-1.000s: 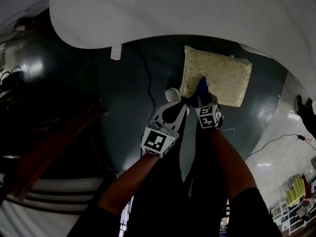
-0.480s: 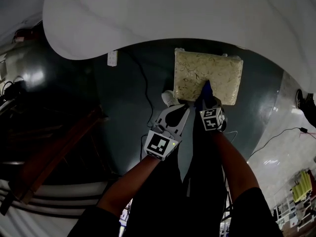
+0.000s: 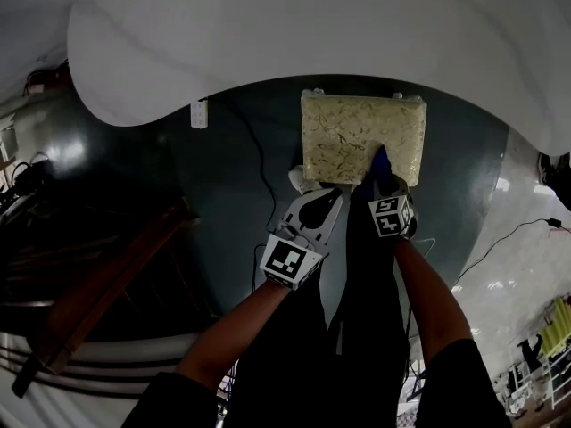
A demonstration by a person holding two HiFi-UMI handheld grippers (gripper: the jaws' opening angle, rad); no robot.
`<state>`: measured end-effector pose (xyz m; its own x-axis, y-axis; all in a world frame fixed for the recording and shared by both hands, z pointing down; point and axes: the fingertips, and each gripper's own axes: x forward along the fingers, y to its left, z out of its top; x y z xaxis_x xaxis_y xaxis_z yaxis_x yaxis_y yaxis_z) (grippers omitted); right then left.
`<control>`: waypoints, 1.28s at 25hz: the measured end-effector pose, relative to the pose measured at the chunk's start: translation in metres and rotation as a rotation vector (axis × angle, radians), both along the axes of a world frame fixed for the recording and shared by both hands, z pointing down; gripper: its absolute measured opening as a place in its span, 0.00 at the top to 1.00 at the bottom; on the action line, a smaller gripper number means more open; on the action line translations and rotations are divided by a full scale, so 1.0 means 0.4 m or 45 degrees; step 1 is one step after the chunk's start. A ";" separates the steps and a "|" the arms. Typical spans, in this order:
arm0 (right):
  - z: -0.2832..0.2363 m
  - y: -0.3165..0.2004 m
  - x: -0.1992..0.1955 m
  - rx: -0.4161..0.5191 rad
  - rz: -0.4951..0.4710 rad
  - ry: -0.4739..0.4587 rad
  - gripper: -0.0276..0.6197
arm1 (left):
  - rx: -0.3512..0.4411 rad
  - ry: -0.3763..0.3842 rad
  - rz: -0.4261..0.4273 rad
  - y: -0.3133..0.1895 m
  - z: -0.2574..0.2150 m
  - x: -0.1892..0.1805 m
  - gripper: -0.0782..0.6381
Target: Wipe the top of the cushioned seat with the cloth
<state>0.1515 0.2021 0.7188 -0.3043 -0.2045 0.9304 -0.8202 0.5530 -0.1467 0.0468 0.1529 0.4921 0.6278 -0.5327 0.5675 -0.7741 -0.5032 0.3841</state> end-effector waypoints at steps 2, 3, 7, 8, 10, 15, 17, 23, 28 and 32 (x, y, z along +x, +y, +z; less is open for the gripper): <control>0.001 -0.002 0.022 -0.002 0.019 0.001 0.81 | -0.022 0.007 -0.008 0.003 0.011 0.014 0.86; 0.003 -0.003 0.033 -0.002 0.030 0.001 0.81 | -0.036 0.020 -0.017 0.003 0.015 0.024 0.86; 0.006 -0.005 0.079 -0.006 0.062 -0.002 0.81 | -0.059 0.054 -0.024 -0.009 0.016 0.085 0.86; 0.007 -0.003 0.090 -0.006 0.069 -0.004 0.81 | -0.059 0.064 -0.022 -0.011 0.017 0.103 0.86; 0.009 -0.001 0.110 -0.005 0.080 -0.006 0.81 | -0.061 0.076 -0.011 -0.017 0.016 0.139 0.86; 0.014 0.003 0.160 -0.007 0.111 -0.001 0.81 | -0.037 0.096 0.034 -0.053 -0.002 0.224 0.86; 0.016 0.005 0.184 -0.013 0.119 0.009 0.81 | -0.038 0.096 0.045 -0.058 -0.005 0.245 0.86; 0.018 0.026 0.326 -0.049 0.198 0.109 0.82 | -0.048 0.106 0.077 -0.057 -0.038 0.291 0.86; -0.095 0.057 0.428 -0.016 0.346 0.125 0.82 | -0.010 0.144 0.068 -0.063 -0.128 0.296 0.86; -0.252 0.045 0.461 0.082 0.534 0.041 0.82 | 0.057 0.190 0.102 -0.091 -0.218 0.316 0.86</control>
